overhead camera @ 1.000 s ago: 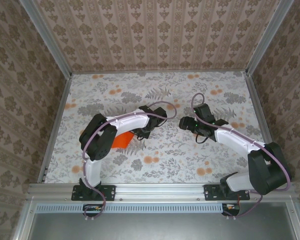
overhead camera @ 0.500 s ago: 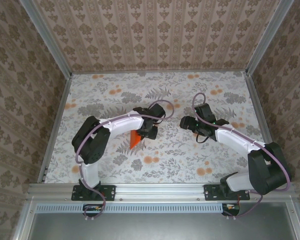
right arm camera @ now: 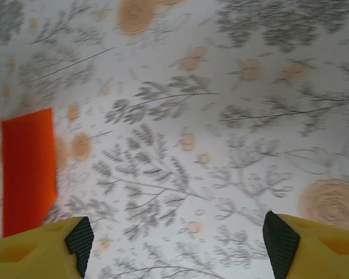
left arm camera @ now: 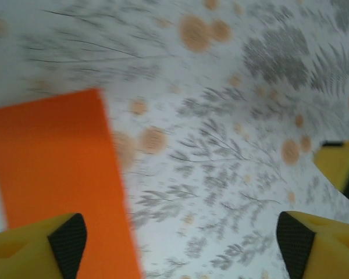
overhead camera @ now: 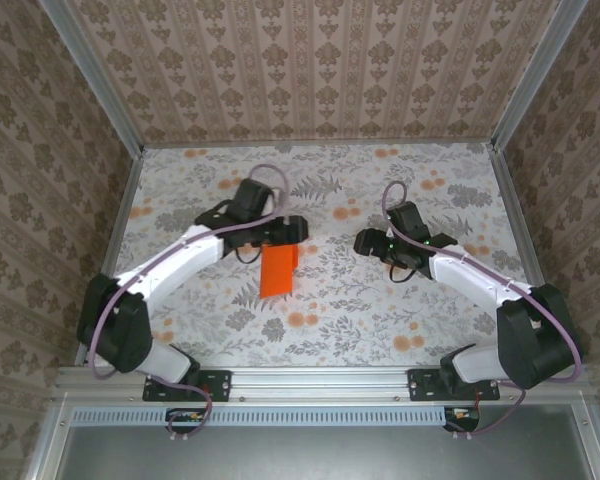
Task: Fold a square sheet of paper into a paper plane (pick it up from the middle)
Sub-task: Turn over the paper at the center of the table, then rotate the paper at the center of the table.
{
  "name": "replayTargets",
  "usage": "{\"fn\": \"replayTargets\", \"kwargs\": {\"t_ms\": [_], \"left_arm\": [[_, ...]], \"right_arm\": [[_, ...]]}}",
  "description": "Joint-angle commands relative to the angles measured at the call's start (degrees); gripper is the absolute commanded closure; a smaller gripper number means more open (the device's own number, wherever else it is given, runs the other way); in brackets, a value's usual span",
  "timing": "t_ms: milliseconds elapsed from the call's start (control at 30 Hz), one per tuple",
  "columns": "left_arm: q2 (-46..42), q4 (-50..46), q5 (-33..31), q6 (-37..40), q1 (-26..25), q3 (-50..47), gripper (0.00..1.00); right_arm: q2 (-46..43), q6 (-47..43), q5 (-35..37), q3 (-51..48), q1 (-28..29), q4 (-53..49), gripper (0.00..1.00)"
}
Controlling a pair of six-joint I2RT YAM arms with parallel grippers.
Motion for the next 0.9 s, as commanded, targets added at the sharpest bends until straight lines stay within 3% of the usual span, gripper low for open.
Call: {"fn": "replayTargets", "kwargs": {"t_ms": [0, 167, 400, 633, 867], "left_arm": [[-4.5, 2.3, 2.7, -3.9, 5.4, -6.3, 0.07], [-10.4, 2.8, 2.8, -6.1, 15.9, -16.0, 0.00], [-16.1, 1.8, 4.0, -6.4, 25.5, -24.3, 0.00], [-17.0, 2.3, 6.4, -5.6, 28.1, -26.3, 0.00], [-16.6, 3.8, 9.1, -4.6, 27.8, -25.9, 0.00]], "right_arm": [[3.3, -1.6, -3.5, 4.7, 4.5, 1.7, 0.20], [11.3, -0.7, -5.4, 12.4, 14.3, 4.1, 0.23], [27.1, 0.7, -8.5, 28.0, 24.4, 3.1, 0.46], [37.9, 1.2, -5.0, 38.1, 27.0, -4.6, 0.49], [43.1, -3.9, -5.0, 41.3, 27.1, -10.3, 0.50]]}}
